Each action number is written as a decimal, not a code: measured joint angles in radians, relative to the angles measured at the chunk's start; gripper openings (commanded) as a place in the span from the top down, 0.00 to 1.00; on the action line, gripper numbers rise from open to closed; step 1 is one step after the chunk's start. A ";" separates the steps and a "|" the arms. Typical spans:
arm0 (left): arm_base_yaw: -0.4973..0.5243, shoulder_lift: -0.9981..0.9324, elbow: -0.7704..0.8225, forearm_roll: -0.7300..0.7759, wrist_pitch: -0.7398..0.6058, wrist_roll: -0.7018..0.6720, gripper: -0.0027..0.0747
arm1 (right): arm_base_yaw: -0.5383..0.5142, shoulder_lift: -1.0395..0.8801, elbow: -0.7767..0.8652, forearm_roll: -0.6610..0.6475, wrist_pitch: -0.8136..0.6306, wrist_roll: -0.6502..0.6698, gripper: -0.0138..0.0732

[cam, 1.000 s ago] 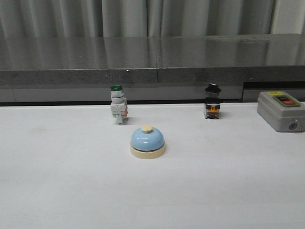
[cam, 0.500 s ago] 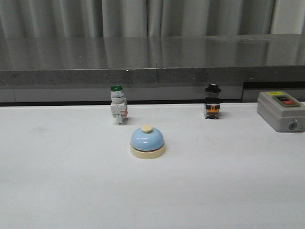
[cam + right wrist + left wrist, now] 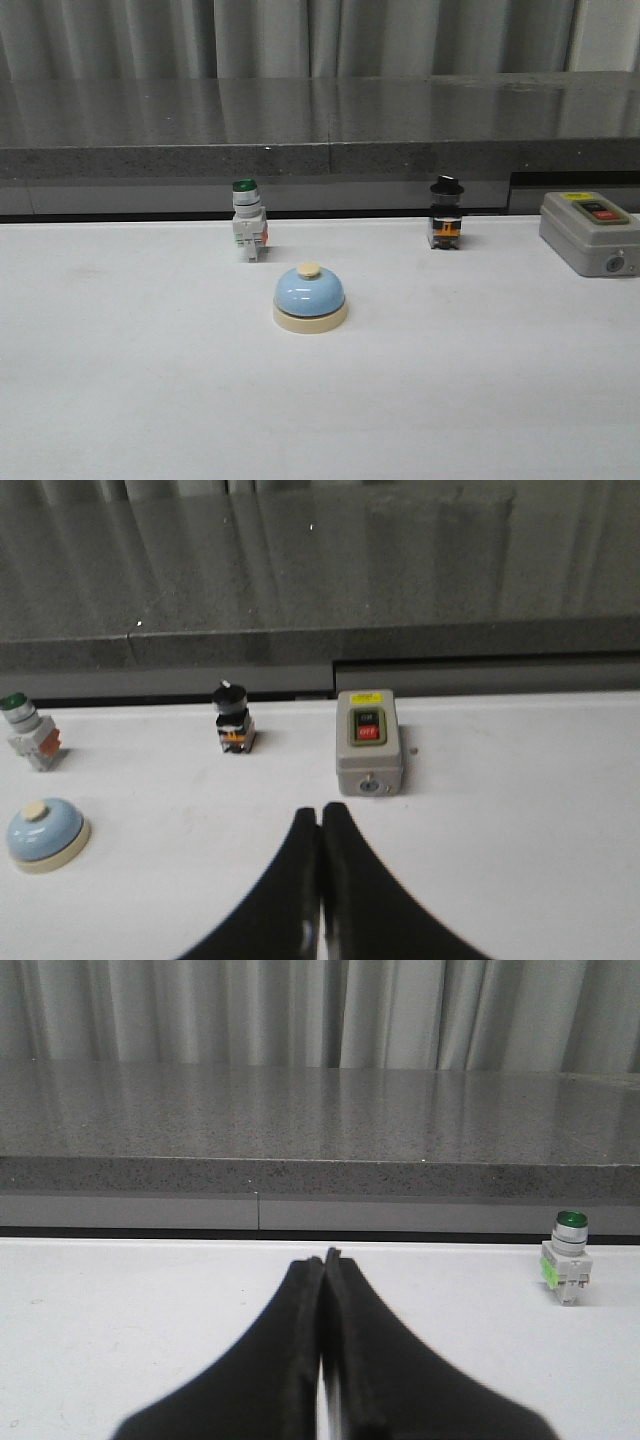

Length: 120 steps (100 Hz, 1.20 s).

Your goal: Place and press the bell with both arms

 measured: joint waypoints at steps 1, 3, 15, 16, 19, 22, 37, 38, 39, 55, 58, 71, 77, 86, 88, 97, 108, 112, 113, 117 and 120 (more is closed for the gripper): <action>0.000 0.000 0.000 0.000 0.000 0.000 0.99 | 0.000 -0.010 0.010 0.000 -0.007 0.000 0.92; 0.000 0.000 0.000 0.000 0.000 0.000 0.99 | 0.000 -0.025 0.025 -0.003 -0.031 0.000 0.92; 0.000 0.000 0.000 0.000 0.000 0.000 0.99 | 0.000 -0.092 0.113 -0.007 -0.177 0.000 0.92; 0.000 0.000 0.000 0.000 0.000 0.000 0.99 | 0.000 -0.093 0.118 -0.007 -0.192 0.000 0.92; 0.000 0.000 0.000 0.000 0.000 0.000 0.99 | 0.000 -0.097 0.143 -0.007 -0.221 0.000 0.92; 0.000 0.000 0.000 0.000 0.000 0.000 0.99 | 0.000 -0.099 0.161 -0.007 -0.245 0.000 0.92; 0.000 0.000 0.000 0.000 0.000 0.000 0.99 | 0.000 -0.101 0.248 -0.024 -0.328 0.000 0.92; 0.000 0.000 0.000 0.000 0.000 0.000 0.99 | 0.000 -0.101 0.256 -0.024 -0.331 0.000 0.92; 0.000 0.000 0.000 0.000 0.000 0.000 0.99 | 0.000 -0.101 0.260 -0.027 -0.338 0.000 0.92; 0.000 0.000 0.000 0.000 0.000 0.000 0.99 | 0.000 -0.101 0.354 -0.050 -0.404 0.000 0.92; 0.000 0.000 0.000 0.000 0.000 0.000 0.99 | 0.000 -0.101 0.361 -0.050 -0.411 0.000 0.92; 0.000 0.000 0.000 0.000 0.000 0.000 0.99 | 0.000 -0.101 0.367 -0.056 -0.419 0.000 0.92; 0.000 0.000 0.000 0.000 0.000 0.000 0.99 | 0.000 -0.101 0.367 -0.056 -0.421 0.000 0.92; 0.000 0.000 0.000 0.000 0.000 0.000 0.99 | 0.000 -0.101 0.367 -0.056 -0.423 0.000 0.92; 0.000 0.000 0.000 0.000 0.000 0.000 0.99 | 0.000 -0.101 0.367 -0.056 -0.423 0.000 0.92; 0.000 0.000 0.000 0.000 0.000 0.000 0.99 | 0.000 -0.101 0.367 -0.056 -0.424 0.000 0.92; 0.000 0.000 0.000 0.000 0.000 0.000 0.99 | 0.000 -0.101 0.367 -0.056 -0.424 0.000 0.92; 0.000 0.000 0.000 0.000 0.000 0.000 0.99 | 0.000 -0.101 0.367 -0.056 -0.424 0.000 0.92; 0.000 0.000 0.000 0.000 0.000 0.000 0.99 | 0.000 -0.101 0.367 -0.056 -0.424 0.000 0.92; 0.000 0.000 0.000 0.000 0.000 0.000 0.99 | 0.000 -0.101 0.367 -0.056 -0.424 0.000 0.92; 0.000 0.000 0.000 0.000 0.000 0.000 0.99 | 0.000 -0.101 0.367 -0.056 -0.424 0.000 0.92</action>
